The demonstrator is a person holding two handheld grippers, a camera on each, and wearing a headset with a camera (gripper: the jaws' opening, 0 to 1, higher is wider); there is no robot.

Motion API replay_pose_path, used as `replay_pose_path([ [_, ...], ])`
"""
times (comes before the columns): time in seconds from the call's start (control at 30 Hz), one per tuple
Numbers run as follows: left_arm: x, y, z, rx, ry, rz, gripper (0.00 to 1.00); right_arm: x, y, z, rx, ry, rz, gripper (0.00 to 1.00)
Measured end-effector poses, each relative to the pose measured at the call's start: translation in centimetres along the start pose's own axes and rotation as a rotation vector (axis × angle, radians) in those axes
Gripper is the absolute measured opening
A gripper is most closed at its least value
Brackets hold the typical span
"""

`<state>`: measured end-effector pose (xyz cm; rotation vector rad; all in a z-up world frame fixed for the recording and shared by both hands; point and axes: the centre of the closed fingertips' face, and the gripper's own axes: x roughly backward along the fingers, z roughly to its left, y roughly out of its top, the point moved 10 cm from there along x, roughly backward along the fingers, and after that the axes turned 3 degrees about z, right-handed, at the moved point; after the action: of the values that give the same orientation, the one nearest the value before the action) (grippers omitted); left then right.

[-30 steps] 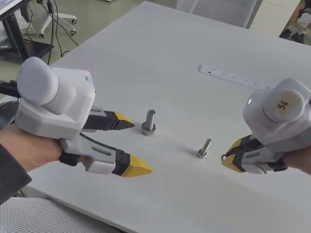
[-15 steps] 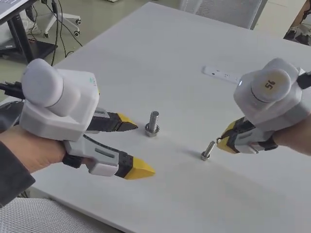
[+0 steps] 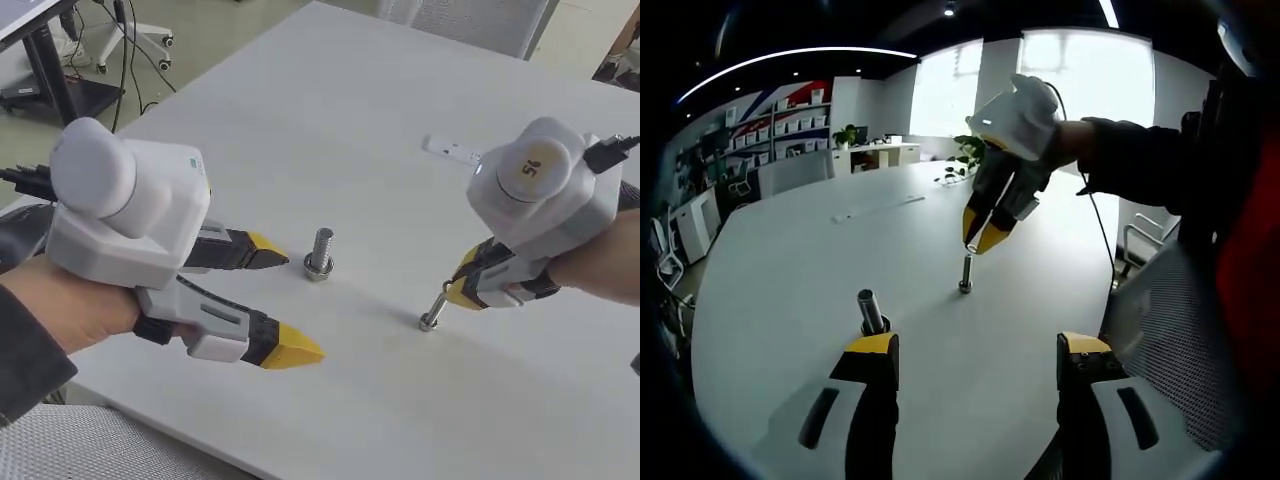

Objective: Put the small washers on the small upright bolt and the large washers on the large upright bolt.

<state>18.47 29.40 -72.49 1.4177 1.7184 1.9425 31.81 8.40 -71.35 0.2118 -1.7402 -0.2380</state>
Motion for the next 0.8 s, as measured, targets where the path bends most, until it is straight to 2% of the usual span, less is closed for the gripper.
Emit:
replay_pose_path([
  [0.8,0.1,-0.2,0.1,0.008,0.007,0.004,0.63,-1.5,0.0,-0.6,0.004,0.047,0.030,0.13],
])
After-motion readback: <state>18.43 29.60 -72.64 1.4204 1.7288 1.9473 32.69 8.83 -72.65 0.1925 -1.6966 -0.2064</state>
